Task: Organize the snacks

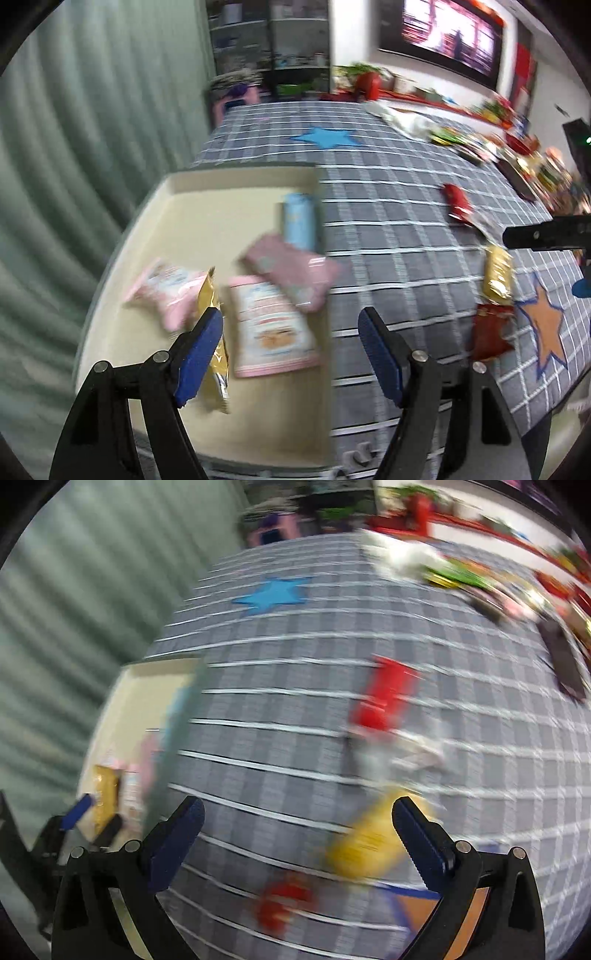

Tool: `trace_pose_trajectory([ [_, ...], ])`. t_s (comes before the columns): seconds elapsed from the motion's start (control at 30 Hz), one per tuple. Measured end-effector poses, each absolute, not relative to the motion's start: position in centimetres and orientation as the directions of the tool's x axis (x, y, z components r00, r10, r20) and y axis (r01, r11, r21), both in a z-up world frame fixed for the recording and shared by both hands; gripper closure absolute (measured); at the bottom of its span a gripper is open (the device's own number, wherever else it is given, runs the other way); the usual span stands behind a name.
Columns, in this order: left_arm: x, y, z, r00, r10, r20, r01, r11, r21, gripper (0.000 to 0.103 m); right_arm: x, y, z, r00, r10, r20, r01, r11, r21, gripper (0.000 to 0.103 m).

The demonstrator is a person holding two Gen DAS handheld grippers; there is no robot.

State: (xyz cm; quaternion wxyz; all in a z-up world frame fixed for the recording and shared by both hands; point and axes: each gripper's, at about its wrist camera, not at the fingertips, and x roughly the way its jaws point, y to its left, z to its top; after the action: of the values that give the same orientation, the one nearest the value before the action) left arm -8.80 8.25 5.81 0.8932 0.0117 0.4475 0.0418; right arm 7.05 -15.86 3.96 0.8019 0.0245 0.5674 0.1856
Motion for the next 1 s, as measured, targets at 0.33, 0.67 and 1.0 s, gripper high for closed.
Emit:
trace_pose_trajectory([
  [0.33,-6.8,-2.6,5.1,0.557,-0.041,-0.83,0.22,0.97,0.1,0.023,5.5,-28.3,-0.2,0.275,0.159,-0.948,-0.088,0.986,0.14,0.001],
  [0.67,-8.1,-6.1,3.5,0.509,-0.062,-0.859,0.301,0.947,0.109,0.022,3.8,-27.7,-1.2,0.379,0.085,-0.922,-0.183,0.983,0.015,0.0],
  [1.0,-5.9,-7.0,1.3,0.457,-0.113,-0.882,0.263,0.965,0.013,0.065,3.1,-28.0,-1.2,0.425,0.105,-0.899,-0.219,0.976,0.01,0.0],
])
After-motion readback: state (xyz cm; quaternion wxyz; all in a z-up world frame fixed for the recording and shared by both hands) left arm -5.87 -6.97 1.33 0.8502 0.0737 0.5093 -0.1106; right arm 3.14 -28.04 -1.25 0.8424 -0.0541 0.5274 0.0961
